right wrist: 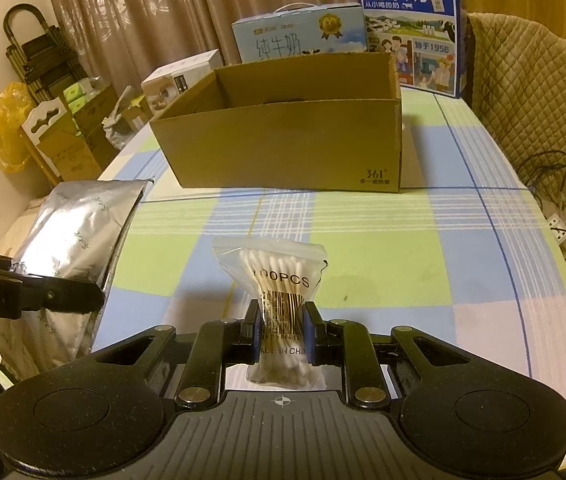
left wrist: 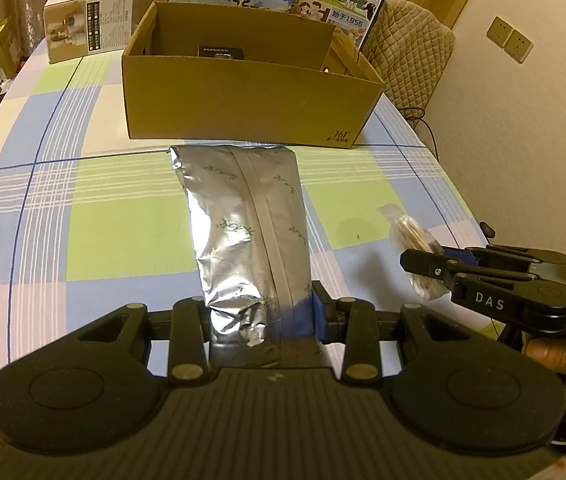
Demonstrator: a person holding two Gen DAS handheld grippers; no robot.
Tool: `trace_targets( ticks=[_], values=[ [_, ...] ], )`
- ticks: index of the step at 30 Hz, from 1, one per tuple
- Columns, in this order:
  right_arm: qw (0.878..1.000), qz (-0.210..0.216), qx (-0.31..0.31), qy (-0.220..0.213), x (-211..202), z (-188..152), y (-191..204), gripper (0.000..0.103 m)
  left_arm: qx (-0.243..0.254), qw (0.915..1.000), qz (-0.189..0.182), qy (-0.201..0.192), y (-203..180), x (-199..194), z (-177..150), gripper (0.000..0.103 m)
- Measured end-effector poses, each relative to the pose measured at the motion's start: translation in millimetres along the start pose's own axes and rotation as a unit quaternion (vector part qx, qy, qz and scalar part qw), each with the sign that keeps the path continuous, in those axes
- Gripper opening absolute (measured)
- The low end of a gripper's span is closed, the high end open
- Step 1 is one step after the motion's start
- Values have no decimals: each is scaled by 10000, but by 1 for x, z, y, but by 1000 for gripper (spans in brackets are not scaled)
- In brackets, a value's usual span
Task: Organize objects
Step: 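Lift the foil bag with left tool while right tool lifts the swab bag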
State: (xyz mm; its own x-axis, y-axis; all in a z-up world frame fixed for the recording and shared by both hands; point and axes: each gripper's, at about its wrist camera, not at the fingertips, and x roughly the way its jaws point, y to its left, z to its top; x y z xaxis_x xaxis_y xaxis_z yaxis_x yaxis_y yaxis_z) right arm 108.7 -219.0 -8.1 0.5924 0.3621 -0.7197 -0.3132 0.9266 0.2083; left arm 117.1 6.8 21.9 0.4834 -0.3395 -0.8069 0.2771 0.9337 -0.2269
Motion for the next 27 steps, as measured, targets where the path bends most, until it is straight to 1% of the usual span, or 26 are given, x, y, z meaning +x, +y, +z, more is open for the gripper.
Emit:
trace_targets(
  ticks=[7, 12, 27],
  values=[
    [10000, -48, -35, -68, -2, 12, -6, 17, 81, 10000, 26, -22, 0, 0, 7, 31],
    [9998, -71, -105, -147, -4, 28, -8, 17, 135, 9999, 47, -26, 4, -1, 15, 31],
    [9976, -185, -541, -393, -2, 87, -10, 17, 644, 9973, 304, -154, 4, -4, 75, 31]
  ],
)
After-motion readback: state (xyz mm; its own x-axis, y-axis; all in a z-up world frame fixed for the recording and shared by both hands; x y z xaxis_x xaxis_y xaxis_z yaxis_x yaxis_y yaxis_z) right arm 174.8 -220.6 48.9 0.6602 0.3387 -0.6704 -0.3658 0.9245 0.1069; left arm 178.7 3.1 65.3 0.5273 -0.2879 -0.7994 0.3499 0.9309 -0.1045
